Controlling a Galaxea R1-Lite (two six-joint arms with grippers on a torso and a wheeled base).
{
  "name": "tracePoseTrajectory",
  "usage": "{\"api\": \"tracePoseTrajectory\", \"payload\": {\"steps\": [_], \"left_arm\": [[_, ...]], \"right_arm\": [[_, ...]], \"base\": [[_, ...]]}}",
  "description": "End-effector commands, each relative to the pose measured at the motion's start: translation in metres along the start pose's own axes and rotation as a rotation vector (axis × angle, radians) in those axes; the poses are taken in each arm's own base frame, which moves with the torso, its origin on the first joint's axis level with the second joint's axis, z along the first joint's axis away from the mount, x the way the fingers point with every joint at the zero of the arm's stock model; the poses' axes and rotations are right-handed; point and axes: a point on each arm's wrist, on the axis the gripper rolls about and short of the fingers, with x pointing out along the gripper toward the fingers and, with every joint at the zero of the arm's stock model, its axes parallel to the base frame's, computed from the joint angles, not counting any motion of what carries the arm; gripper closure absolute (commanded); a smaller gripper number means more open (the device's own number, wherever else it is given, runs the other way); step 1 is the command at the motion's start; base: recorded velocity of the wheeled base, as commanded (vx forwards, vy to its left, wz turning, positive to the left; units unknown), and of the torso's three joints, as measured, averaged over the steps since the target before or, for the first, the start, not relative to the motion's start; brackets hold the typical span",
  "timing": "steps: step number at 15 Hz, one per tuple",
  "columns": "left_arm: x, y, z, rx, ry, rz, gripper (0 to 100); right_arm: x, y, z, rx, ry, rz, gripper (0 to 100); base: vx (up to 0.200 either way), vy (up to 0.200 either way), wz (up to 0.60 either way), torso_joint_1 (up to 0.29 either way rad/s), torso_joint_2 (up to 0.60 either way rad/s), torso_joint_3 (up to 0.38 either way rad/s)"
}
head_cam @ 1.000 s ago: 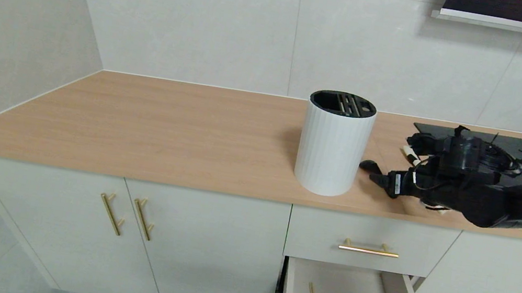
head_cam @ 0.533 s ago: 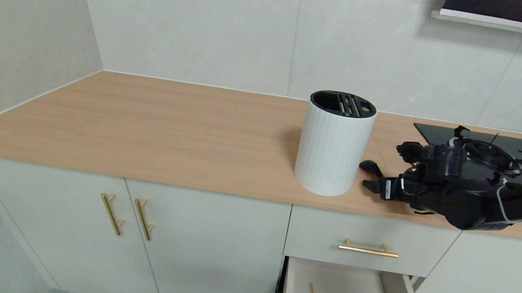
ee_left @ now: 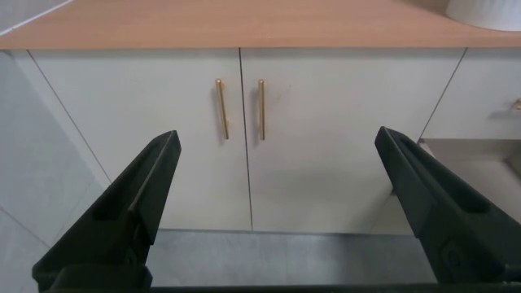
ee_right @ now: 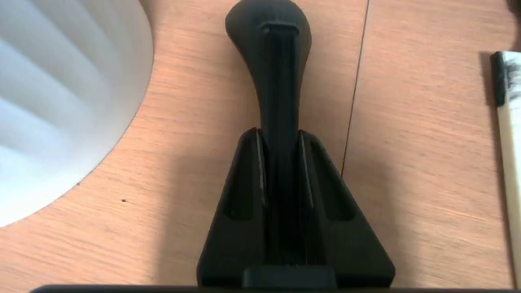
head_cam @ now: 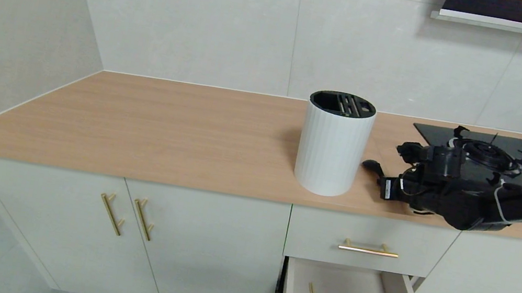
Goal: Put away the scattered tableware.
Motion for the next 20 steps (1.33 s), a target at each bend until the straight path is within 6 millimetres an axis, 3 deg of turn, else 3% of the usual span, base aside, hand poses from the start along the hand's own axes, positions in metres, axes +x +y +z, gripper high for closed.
{"api": "tracePoseTrajectory", "payload": {"steps": [1, 3, 5, 7, 8, 9, 10, 14, 16, 20], "left_arm": [[0.0, 0.0, 0.0, 0.0, 0.001, 0.001, 0], [0.0, 0.0, 0.0, 0.0, 0.001, 0.001, 0], [0.0, 0.0, 0.0, 0.0, 0.001, 0.001, 0], [0.0, 0.0, 0.0, 0.0, 0.001, 0.001, 0], [0.0, 0.0, 0.0, 0.0, 0.001, 0.001, 0], [0.0, 0.0, 0.0, 0.0, 0.001, 0.001, 0], [0.0, 0.0, 0.0, 0.0, 0.001, 0.001, 0], [0.0, 0.0, 0.0, 0.0, 0.001, 0.001, 0], [0.0, 0.0, 0.0, 0.0, 0.001, 0.001, 0], [0.0, 0.0, 0.0, 0.0, 0.001, 0.001, 0]], "right_arm": [[-0.004, 0.0, 0.004, 0.006, -0.007, -0.01, 100], [-0.019, -0.001, 0.019, 0.054, -0.043, -0.048, 100], [-0.055, 0.0, 0.033, 0.103, -0.072, -0.063, 100], [-0.09, 0.001, 0.029, 0.111, -0.057, -0.068, 100], [-0.11, 0.003, 0.022, 0.119, -0.039, -0.074, 100], [-0.116, 0.003, 0.019, 0.121, -0.031, -0.074, 100], [-0.142, 0.006, 0.001, 0.12, 0.015, -0.073, 100], [-0.202, 0.029, -0.049, 0.085, 0.12, 0.019, 100], [-0.216, 0.044, -0.061, 0.049, 0.143, 0.069, 100], [-0.221, 0.06, -0.083, 0.005, 0.217, 0.13, 100]], "base": [[0.0, 0.0, 0.0, 0.0, 0.0, 0.0], [0.0, 0.0, 0.0, 0.0, 0.0, 0.0], [0.0, 0.0, 0.0, 0.0, 0.0, 0.0], [0.0, 0.0, 0.0, 0.0, 0.0, 0.0], [0.0, 0.0, 0.0, 0.0, 0.0, 0.0], [0.0, 0.0, 0.0, 0.0, 0.0, 0.0], [0.0, 0.0, 0.0, 0.0, 0.0, 0.0], [0.0, 0.0, 0.0, 0.0, 0.0, 0.0], [0.0, 0.0, 0.0, 0.0, 0.0, 0.0], [0.0, 0.0, 0.0, 0.0, 0.0, 0.0]]}}
